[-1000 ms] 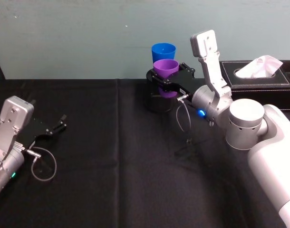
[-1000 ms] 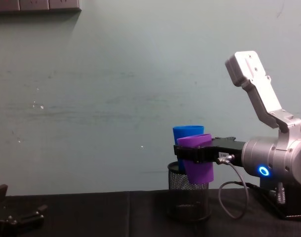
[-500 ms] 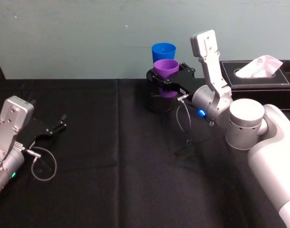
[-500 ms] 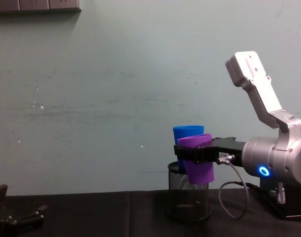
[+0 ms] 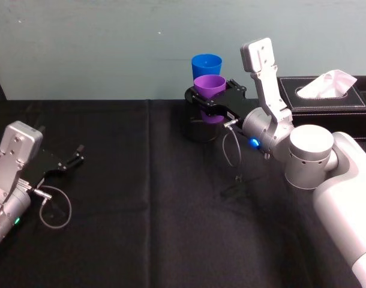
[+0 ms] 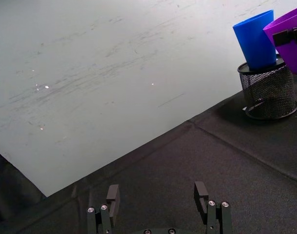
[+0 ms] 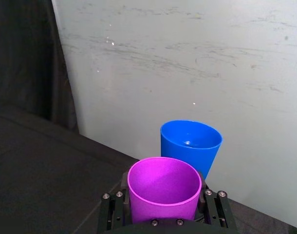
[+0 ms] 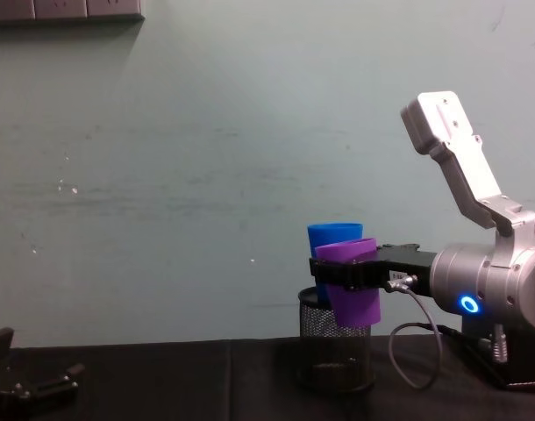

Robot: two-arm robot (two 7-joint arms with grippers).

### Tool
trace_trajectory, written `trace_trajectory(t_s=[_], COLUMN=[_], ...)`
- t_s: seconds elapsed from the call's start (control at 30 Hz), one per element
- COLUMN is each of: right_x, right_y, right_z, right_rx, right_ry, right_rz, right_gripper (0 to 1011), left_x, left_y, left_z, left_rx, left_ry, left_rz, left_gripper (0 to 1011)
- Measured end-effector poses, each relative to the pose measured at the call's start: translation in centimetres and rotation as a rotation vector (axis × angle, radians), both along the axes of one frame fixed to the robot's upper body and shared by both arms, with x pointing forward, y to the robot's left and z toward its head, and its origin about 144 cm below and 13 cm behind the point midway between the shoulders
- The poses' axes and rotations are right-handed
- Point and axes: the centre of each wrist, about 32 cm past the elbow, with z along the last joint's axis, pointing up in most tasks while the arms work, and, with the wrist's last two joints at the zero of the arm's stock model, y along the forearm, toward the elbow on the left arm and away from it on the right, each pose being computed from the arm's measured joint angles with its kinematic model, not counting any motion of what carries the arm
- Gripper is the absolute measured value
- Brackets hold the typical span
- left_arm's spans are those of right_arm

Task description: Pick up one cup with a gripper and tap it against the other cup.

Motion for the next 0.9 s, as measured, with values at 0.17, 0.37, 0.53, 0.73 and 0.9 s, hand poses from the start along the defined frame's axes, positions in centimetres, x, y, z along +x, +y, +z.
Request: trace_trajectory(t_s=[0.17,0.37,0.53,0.73,0.9], right_x=[0.00,0.00,0.00,0.00,0.00], right_y=[0.00,0.00,0.00,0.00,0.00], right_z=[0.00,0.00,0.00,0.00,0.00], right_rx=[0.000,0.000,0.000,0.000,0.000], right_ry=[0.000,0.000,0.000,0.000,0.000], right_rz=[0.000,0.000,0.000,0.000,0.000], right_gripper=[749,748,749,748,748], left_x=[0.00,0.00,0.00,0.00,0.00], left_y=[0.00,0.00,0.00,0.00,0.00], left_z=[0.00,0.00,0.00,0.00,0.00], left_rx=[0.000,0.000,0.000,0.000,0.000], left_ry=[0.000,0.000,0.000,0.000,0.000], left_rz=[0.000,0.000,0.000,0.000,0.000], left_gripper=[1000,1000,1000,1000,1000])
